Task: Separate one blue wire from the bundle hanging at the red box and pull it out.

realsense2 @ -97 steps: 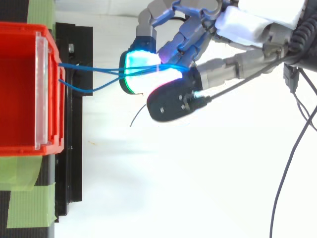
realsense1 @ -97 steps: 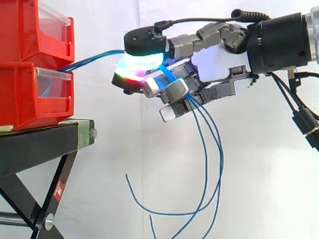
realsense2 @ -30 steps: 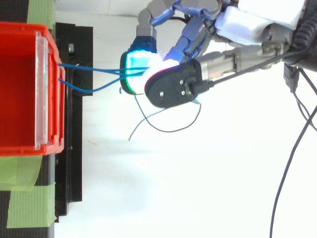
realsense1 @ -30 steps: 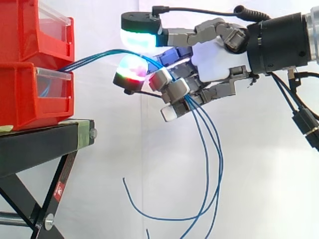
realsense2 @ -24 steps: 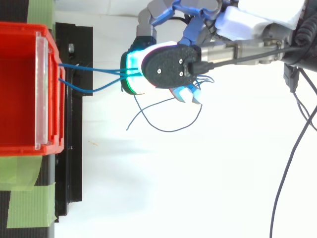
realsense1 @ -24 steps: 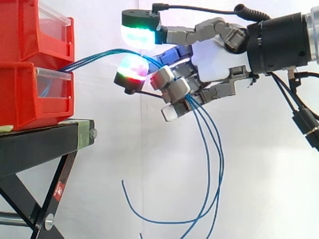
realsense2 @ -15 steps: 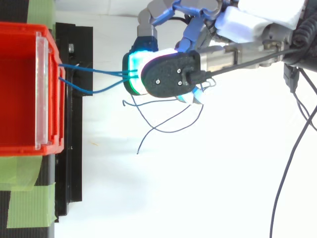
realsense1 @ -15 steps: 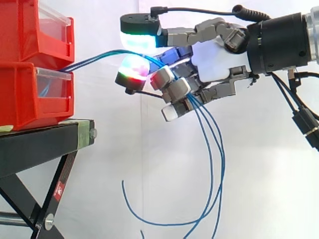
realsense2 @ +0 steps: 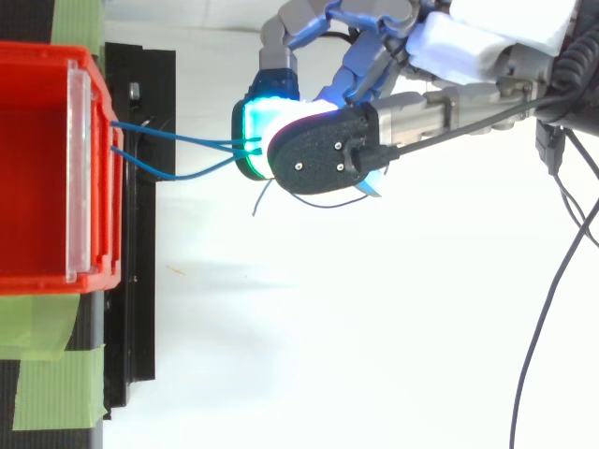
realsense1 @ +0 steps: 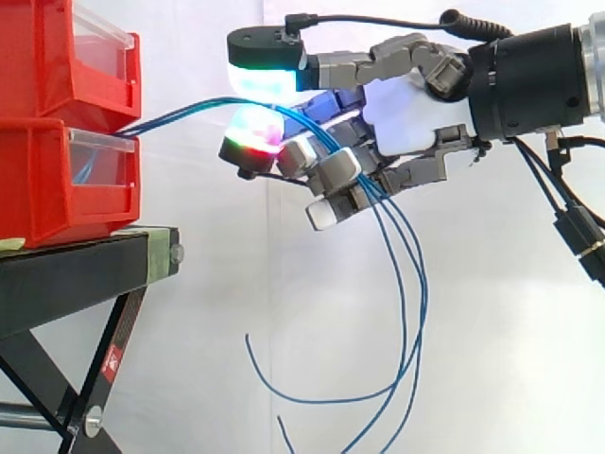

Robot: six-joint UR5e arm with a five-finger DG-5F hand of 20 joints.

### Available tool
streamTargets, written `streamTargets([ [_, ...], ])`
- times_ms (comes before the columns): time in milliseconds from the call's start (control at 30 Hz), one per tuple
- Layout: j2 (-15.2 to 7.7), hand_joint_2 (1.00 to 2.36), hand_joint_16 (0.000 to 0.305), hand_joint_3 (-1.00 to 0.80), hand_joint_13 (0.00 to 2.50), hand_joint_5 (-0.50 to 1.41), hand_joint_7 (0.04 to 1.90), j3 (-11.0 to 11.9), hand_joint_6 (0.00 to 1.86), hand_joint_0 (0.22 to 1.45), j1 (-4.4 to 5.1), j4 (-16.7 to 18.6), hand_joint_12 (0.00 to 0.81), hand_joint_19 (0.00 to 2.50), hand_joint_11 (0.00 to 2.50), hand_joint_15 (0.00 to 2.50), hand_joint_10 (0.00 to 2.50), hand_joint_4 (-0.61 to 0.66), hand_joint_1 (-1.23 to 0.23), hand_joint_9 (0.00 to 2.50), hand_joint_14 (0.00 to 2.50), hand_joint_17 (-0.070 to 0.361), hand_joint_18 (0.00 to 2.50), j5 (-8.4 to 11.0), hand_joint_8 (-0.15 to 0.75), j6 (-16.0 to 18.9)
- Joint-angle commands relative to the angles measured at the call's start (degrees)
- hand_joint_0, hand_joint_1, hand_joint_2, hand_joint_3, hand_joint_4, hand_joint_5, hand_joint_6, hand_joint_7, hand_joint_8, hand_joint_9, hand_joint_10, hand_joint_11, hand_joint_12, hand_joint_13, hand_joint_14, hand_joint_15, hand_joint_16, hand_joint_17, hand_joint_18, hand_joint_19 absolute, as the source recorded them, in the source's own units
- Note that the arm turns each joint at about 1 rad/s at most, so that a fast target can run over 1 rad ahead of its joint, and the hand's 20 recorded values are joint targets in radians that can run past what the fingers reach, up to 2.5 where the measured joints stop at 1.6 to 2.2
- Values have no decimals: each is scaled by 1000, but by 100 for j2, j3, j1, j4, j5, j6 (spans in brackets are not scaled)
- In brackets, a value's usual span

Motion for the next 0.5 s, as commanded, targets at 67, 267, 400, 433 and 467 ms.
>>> streamTargets([
  [67,0,1016,55,-317,1256,-218,1020,0,947,699,0,6,411,656,1182,1229,18,78,-959,1032,26,124,950,0,313,9],
  [267,0,1011,55,-367,1230,-233,1006,0,946,715,0,-3,412,628,1155,1205,17,70,-996,972,26,124,939,0,286,0],
  [400,0,1010,56,-392,1219,-240,1003,0,944,720,0,6,414,603,1137,1208,17,68,-1003,948,26,125,935,0,282,0],
  [433,0,1009,56,-397,1215,-242,996,0,943,722,0,6,413,607,1143,1198,17,71,-1004,936,27,125,935,0,279,9],
  [467,0,1009,55,-396,1212,-242,992,0,943,722,0,-3,413,601,1142,1202,18,71,-1006,936,26,125,934,0,279,9],
])
